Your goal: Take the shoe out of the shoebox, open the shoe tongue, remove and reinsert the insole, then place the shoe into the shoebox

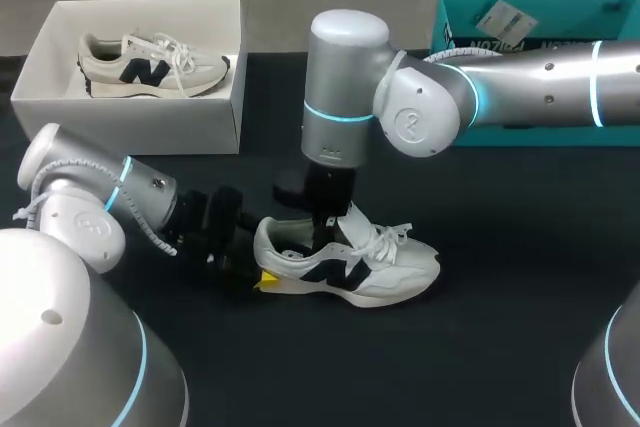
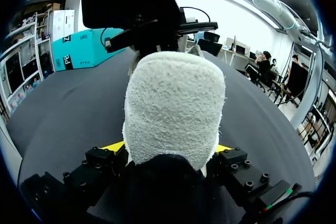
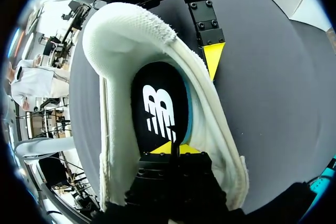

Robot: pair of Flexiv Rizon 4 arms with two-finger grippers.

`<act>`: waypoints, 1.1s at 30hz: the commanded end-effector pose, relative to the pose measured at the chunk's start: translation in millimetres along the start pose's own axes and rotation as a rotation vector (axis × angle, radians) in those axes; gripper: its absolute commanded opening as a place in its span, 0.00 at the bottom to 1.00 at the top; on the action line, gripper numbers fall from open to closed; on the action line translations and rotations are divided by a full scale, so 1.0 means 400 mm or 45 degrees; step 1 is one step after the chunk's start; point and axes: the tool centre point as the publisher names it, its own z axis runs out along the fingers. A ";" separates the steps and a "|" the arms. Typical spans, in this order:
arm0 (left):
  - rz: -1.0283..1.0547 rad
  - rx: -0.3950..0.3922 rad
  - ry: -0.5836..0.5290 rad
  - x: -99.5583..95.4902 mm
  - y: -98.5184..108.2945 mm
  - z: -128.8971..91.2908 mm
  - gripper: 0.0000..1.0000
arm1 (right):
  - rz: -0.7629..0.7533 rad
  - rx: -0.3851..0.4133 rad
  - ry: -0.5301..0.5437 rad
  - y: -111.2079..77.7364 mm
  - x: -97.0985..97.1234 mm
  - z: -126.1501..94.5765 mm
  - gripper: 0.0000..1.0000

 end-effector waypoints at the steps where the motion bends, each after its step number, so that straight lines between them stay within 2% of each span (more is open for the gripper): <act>1: -0.002 -0.002 -0.001 -0.001 0.000 0.003 0.00 | 0.018 -0.038 -0.028 -0.019 0.021 0.072 0.00; 7: -0.002 -0.002 -0.001 -0.001 0.000 0.003 0.00 | 0.037 -0.072 -0.060 -0.027 0.041 -0.008 0.00; 11: -0.002 -0.002 -0.001 -0.001 0.000 0.003 0.00 | 0.028 -0.088 -0.064 -0.026 0.045 -0.035 0.00; 21: -0.002 -0.002 -0.001 -0.001 0.000 0.003 0.00 | 0.031 -0.082 -0.112 -0.046 0.043 -0.076 0.00; 27: -0.002 -0.002 -0.001 -0.001 0.000 0.003 0.00 | 0.044 -0.148 -0.185 -0.066 0.045 -0.101 0.00; 33: -0.002 -0.002 -0.001 -0.001 0.000 0.003 0.00 | 0.046 -0.134 -0.211 -0.078 0.041 -0.128 0.00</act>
